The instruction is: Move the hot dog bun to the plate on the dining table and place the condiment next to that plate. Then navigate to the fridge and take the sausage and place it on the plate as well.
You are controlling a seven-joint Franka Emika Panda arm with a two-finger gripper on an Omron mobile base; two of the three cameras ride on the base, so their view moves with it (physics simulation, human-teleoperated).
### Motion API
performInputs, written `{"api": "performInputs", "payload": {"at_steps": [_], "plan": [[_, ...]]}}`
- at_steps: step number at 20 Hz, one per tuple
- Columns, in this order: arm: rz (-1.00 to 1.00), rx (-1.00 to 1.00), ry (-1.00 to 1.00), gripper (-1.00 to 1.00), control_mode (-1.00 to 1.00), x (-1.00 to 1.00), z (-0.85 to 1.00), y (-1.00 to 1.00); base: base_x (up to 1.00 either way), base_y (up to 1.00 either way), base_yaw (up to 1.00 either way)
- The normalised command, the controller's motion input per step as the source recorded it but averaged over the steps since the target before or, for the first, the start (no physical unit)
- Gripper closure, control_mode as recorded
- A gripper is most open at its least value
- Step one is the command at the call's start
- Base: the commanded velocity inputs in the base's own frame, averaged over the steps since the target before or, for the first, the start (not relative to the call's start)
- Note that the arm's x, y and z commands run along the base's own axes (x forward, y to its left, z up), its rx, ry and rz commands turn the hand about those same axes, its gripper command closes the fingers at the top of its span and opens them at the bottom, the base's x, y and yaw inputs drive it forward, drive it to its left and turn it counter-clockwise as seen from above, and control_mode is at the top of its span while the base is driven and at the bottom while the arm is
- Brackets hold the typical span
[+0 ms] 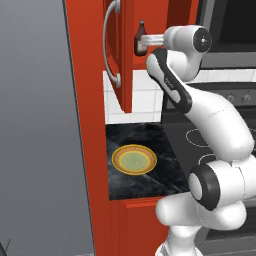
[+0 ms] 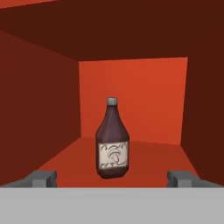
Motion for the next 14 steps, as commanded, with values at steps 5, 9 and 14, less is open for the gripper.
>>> {"api": "performInputs", "payload": {"at_steps": [5,9,14], "plan": [[0.00,0.00,0.00,-1.00,-1.00,0.33,0.01,0.00,0.00,0.00,0.00],[0.00,0.00,0.00,-1.00,-1.00,0.41,0.10,0.00,0.00,0.00,0.00],[0.00,0.00,0.00,-1.00,-1.00,0.45,0.10,0.00,0.00,0.00,0.00]]}}
